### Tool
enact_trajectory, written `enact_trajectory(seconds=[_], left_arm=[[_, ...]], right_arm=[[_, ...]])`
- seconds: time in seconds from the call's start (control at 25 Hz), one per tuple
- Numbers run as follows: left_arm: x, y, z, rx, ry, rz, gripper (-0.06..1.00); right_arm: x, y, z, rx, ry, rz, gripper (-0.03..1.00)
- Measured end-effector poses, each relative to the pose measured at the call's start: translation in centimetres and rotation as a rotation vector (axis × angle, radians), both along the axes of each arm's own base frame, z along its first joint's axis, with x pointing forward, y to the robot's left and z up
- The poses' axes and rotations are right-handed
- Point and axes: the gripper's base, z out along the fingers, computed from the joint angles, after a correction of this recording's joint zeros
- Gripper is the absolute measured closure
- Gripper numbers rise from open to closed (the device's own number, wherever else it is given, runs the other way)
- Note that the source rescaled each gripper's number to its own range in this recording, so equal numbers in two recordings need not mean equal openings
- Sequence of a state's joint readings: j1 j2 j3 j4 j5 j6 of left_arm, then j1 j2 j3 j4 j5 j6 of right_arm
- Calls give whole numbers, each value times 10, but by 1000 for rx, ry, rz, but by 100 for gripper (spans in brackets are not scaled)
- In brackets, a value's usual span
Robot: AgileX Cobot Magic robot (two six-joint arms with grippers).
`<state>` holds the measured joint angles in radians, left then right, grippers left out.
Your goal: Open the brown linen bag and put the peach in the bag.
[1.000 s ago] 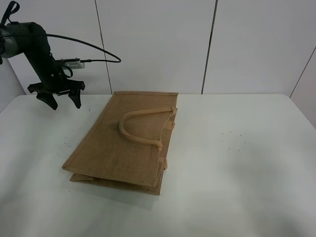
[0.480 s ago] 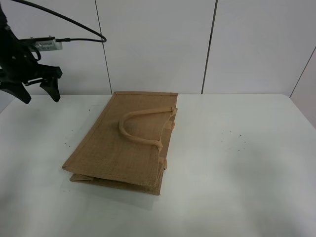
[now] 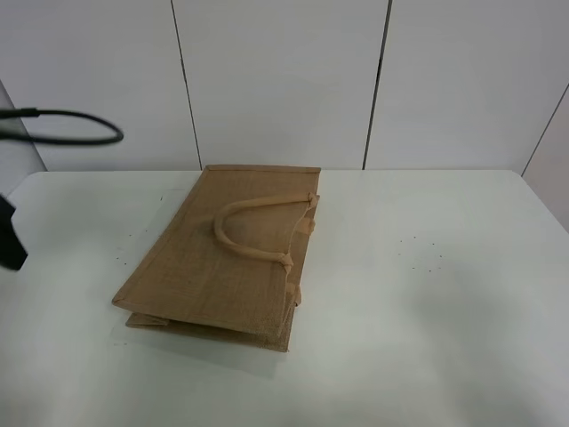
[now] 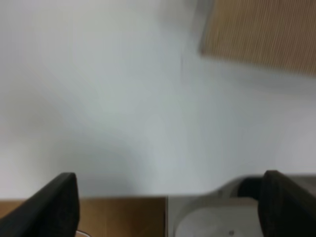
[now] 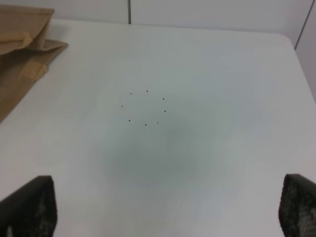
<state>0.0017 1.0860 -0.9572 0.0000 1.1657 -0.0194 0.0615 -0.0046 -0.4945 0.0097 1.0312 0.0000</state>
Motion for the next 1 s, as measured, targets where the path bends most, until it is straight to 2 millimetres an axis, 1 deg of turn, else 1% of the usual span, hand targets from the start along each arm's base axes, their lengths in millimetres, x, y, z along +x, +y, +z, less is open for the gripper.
enact_trajectory(seconds=[0.16, 0.2, 0.32, 0.4, 0.44, 0.6, 0.68, 0.88, 1.0], left_arm=[[-59, 0, -25, 6, -22, 0, -4], [-70, 0, -33, 6, -28, 0, -4], [-102, 0, -48, 7, -138, 2, -4], [-116, 0, -55, 7, -226, 3, -4], [-123, 0, -54, 7, -281, 3, -4], [-147, 0, -48, 15, -481, -13, -4], [-158, 0, -46, 16, -554, -12, -4], [-178, 0, -45, 17, -692, -11, -4], [-185, 0, -46, 11, -746, -12, -4]], right_arm=[[0, 0, 0, 0, 0, 0, -3], [0, 0, 0, 0, 0, 0, -3], [0, 0, 0, 0, 0, 0, -3], [0, 0, 0, 0, 0, 0, -3], [0, 0, 0, 0, 0, 0, -3], [0, 0, 0, 0, 0, 0, -3], [0, 0, 0, 0, 0, 0, -3], [0, 0, 0, 0, 0, 0, -3], [0, 0, 0, 0, 0, 0, -3]])
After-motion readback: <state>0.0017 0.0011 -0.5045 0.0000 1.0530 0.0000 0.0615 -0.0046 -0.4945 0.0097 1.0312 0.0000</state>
